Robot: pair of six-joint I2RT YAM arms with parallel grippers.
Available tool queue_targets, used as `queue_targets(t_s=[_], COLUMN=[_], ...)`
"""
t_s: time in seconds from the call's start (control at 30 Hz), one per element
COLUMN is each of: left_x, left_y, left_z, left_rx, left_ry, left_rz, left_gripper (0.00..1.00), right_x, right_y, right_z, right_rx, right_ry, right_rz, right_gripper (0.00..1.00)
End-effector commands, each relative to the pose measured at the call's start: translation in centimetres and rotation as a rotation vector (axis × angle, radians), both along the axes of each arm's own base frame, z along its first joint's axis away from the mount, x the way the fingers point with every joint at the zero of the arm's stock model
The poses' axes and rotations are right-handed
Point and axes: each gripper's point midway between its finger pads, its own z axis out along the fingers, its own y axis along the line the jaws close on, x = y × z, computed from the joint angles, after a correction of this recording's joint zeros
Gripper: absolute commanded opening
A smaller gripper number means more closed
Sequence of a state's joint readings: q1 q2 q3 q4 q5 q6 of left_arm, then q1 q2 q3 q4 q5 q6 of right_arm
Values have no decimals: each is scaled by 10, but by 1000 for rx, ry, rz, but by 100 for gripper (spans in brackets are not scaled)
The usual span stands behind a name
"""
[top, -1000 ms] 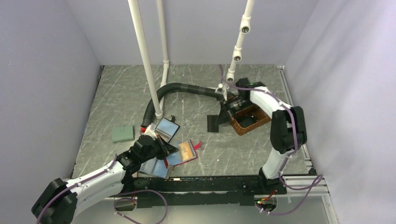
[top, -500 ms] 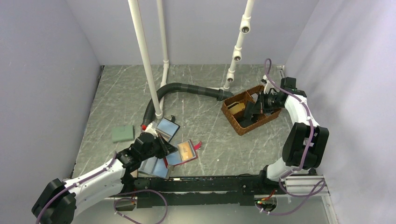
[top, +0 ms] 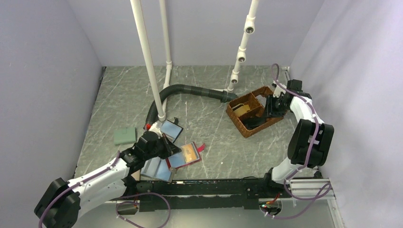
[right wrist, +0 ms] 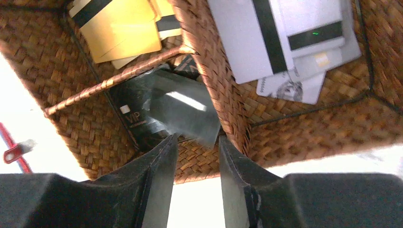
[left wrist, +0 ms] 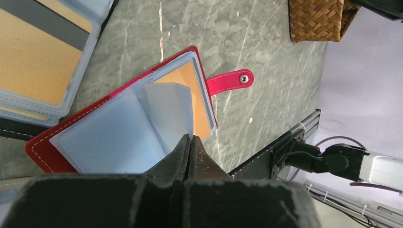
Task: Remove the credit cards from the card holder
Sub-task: Place the credit card in the storage box, then remove the credit card from the card holder.
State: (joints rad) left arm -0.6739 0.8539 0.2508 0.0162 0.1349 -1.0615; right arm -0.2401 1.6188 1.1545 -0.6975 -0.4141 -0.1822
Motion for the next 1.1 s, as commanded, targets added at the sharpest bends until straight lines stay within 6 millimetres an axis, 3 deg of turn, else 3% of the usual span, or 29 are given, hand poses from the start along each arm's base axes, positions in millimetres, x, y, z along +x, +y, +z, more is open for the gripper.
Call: queue_targets(t_s=[0.0,0.27,0.53,0.83,1.07], left_x=[10,14,13,14,15], left_y=[-7,-12,-10,-5,-5], left_z=[23,32,33,42,39], left_rx=[-24,-15,11,82,165], left_ry=[-58,-71,-36,-21,-18], left_rz=[-21,-45,-44,-50,-119], left_gripper=[0,0,0,0,0], right_x=[19,7,-29,-71,-98], right_y=[-30,12,95,163,196], right_z=[37,59,86,84,76], right_rx=[-140,30,280,395,445], right_ry=[-138,-207,-282,-268,-254], right_rz=[-42,141,519,809,971], right_gripper=[41,43,42,43,45])
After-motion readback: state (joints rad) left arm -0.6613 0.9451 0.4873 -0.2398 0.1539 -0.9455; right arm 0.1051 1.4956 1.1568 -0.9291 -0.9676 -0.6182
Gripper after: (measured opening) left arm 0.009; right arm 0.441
